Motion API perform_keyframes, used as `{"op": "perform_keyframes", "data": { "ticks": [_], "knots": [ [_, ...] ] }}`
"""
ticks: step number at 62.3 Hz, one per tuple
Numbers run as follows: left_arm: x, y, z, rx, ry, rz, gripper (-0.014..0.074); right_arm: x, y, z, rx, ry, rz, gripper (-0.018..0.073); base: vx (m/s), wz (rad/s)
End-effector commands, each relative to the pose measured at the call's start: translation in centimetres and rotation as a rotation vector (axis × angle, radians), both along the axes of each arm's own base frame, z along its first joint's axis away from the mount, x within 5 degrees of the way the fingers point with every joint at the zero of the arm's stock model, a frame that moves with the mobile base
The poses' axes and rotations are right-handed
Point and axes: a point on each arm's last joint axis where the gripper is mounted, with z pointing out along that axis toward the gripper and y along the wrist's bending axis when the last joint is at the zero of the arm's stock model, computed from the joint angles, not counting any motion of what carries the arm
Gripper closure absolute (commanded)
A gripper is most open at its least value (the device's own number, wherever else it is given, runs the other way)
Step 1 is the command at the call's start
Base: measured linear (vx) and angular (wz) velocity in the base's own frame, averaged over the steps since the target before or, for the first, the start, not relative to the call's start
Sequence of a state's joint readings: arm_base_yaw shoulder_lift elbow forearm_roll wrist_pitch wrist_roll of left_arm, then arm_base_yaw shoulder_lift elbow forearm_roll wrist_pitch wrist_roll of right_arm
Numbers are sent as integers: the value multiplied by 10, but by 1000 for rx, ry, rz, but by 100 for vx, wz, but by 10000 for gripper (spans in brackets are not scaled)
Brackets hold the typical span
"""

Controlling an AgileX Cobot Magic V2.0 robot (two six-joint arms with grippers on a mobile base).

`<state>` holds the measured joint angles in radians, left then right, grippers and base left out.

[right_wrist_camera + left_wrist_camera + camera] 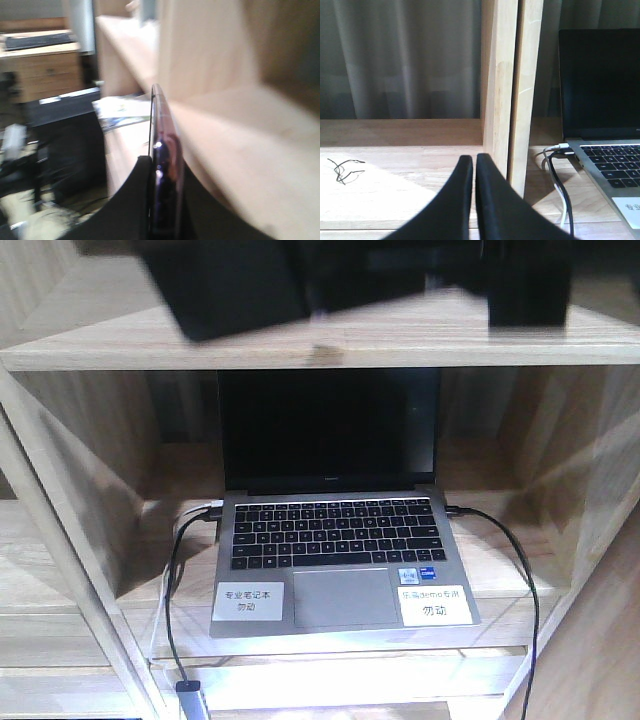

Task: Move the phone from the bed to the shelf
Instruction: 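Raise the right gripper with the phone above the shelf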

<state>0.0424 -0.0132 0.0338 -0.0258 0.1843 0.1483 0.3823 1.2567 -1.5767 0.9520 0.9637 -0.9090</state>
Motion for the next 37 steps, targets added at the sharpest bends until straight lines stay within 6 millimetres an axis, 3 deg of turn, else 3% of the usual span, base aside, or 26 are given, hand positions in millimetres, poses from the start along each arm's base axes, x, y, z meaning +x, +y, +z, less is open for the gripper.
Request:
{"op": "perform_keyframes", "data": {
  "ticks": [1, 17, 37],
  "knots": [
    [-1, 0, 15, -11, -108, -2, 595, 1, -4, 31, 99, -78, -60, 561, 0, 0],
    [-1, 0, 15, -11, -108, -2, 595, 35, 9, 45, 121, -108, -65, 561, 0, 0],
    [-1, 0, 15, -11, -108, -2, 595, 104, 39, 22, 216, -35, -47, 561, 0, 0]
  ]
}}
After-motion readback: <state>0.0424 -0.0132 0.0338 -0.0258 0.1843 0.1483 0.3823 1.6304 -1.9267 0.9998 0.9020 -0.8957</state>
